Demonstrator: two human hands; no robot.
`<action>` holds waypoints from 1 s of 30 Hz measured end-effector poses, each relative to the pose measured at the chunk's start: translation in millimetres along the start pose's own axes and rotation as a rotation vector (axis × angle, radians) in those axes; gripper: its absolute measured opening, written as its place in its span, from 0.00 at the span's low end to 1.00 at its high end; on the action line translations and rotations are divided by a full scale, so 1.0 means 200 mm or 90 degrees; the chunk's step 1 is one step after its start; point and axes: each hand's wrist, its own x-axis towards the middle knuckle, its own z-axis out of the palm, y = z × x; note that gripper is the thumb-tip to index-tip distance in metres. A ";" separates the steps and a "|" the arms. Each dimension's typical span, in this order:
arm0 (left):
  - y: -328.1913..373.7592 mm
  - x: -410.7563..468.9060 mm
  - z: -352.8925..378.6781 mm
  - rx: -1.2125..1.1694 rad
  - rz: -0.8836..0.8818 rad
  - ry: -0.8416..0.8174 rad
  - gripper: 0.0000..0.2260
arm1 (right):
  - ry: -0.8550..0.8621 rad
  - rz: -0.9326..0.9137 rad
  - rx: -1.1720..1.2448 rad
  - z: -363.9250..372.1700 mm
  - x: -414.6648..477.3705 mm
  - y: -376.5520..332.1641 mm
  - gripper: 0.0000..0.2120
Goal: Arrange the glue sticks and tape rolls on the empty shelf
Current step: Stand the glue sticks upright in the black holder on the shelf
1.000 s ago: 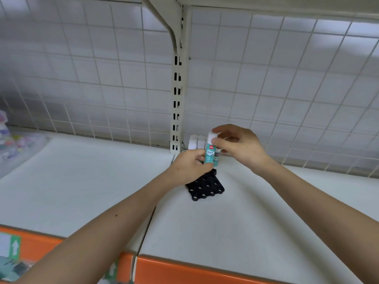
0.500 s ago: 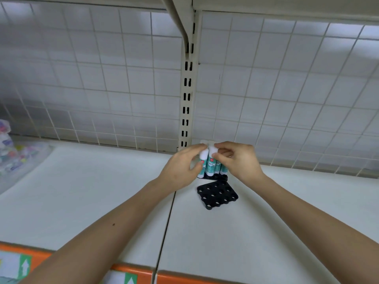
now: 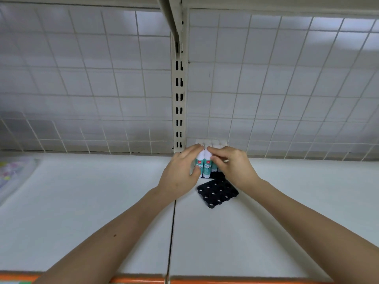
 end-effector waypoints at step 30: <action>1.48 0.17 0.90 -0.029 0.116 -0.184 0.23 | 0.017 0.280 -0.221 -1.49 -0.93 0.94 0.18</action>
